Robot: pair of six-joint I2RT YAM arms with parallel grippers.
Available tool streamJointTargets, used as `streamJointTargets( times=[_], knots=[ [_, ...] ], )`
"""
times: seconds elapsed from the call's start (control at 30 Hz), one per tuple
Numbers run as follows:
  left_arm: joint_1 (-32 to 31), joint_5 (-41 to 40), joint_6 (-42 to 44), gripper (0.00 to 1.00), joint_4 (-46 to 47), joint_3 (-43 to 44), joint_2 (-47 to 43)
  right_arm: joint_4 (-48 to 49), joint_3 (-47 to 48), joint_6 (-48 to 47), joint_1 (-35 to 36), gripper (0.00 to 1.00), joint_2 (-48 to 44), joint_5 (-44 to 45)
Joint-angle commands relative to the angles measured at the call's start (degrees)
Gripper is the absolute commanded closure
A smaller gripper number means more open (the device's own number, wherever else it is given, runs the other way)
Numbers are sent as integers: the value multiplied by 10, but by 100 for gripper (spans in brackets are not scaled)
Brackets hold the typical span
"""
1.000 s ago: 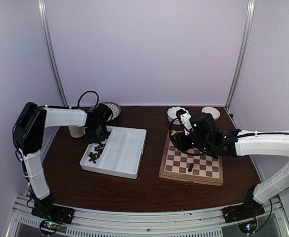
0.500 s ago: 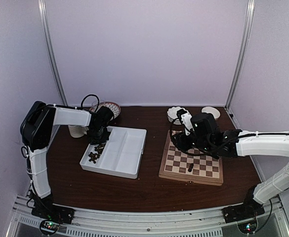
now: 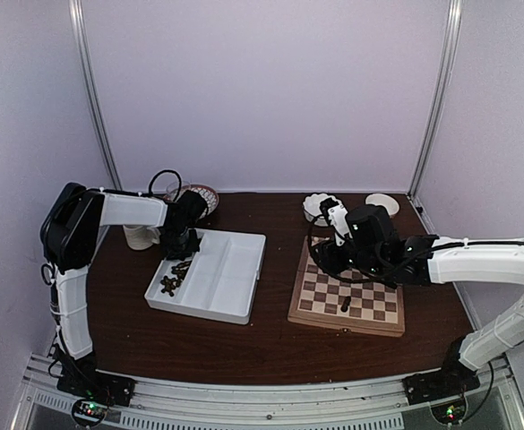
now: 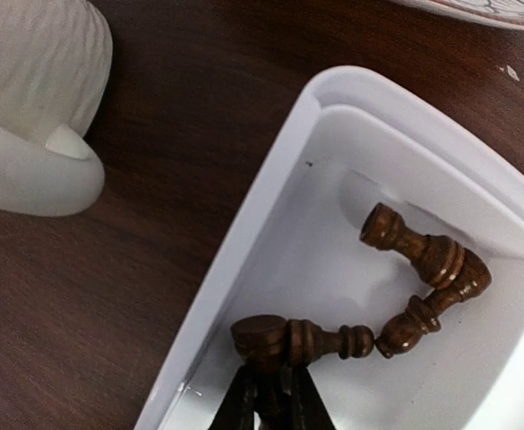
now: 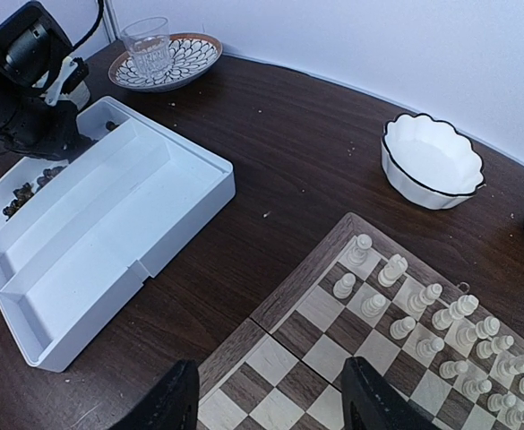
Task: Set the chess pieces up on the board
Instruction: Pick up the chess pile from the storage box, then pass from the left arm to the right
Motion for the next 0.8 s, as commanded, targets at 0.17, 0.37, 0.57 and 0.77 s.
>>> streamJointTargets(
  times=[0.17, 0.37, 0.57, 0.77],
  knots=[
    [3, 12, 32, 93, 2, -31, -88, 7, 0, -1, -2, 43, -9, -3],
    [-4, 46, 37, 95, 25, -85, -160, 13, -5, -4, -2, 44, -10, -10],
    [-40, 136, 54, 98, 131, -150, -221, 47, -19, -14, -2, 43, -14, -68],
    [-81, 176, 77, 97, 182, -165, -221, 63, -25, -16, -2, 43, -16, -99]
  ],
)
